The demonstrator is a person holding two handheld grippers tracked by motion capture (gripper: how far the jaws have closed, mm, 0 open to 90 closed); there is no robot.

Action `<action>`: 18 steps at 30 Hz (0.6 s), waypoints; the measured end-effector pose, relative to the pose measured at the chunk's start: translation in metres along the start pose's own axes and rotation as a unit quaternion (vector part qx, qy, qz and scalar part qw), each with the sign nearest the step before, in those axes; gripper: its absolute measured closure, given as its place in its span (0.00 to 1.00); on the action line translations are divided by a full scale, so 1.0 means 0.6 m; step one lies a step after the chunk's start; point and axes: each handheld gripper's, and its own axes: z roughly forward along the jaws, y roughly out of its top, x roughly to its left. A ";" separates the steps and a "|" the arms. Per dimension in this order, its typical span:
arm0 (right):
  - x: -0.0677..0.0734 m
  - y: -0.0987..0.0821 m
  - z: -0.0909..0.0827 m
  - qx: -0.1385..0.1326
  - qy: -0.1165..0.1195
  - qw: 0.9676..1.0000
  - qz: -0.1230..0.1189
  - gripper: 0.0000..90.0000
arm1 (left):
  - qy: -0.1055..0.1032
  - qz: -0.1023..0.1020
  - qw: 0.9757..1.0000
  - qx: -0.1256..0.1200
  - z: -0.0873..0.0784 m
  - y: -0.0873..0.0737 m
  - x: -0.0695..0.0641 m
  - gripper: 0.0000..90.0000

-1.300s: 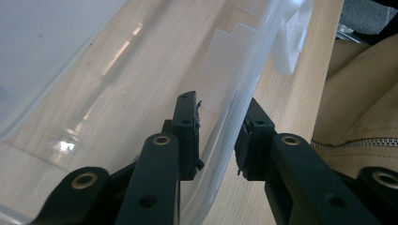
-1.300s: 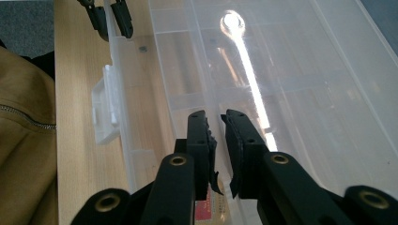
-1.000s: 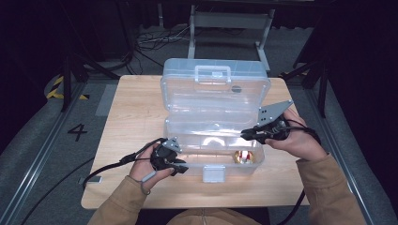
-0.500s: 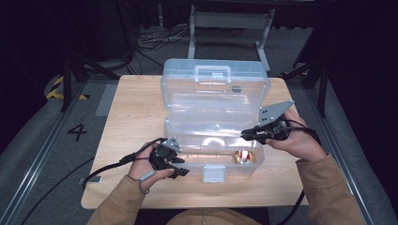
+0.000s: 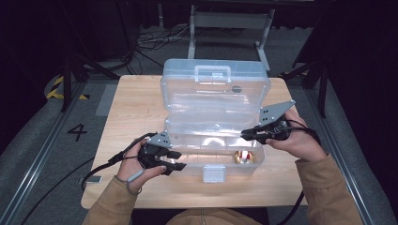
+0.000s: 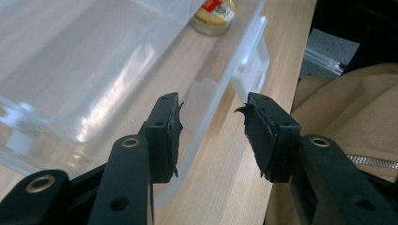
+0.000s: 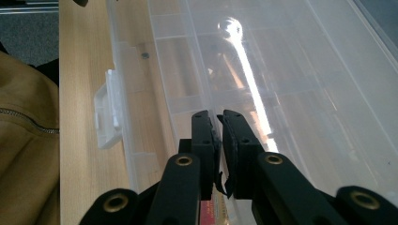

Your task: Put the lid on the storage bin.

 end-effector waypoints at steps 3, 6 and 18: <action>0.001 -0.001 0.000 -0.001 -0.001 1.000 0.001 0.93 | 0.004 -0.002 1.000 -0.008 -0.011 0.005 -0.001 0.63; 0.001 -0.001 0.000 0.000 -0.001 1.000 0.001 0.93 | 0.000 -0.004 1.000 -0.025 -0.020 0.009 0.001 0.64; 0.003 -0.002 0.000 -0.001 -0.003 1.000 0.002 0.93 | 0.006 0.007 0.997 -0.077 -0.054 0.026 -0.002 0.68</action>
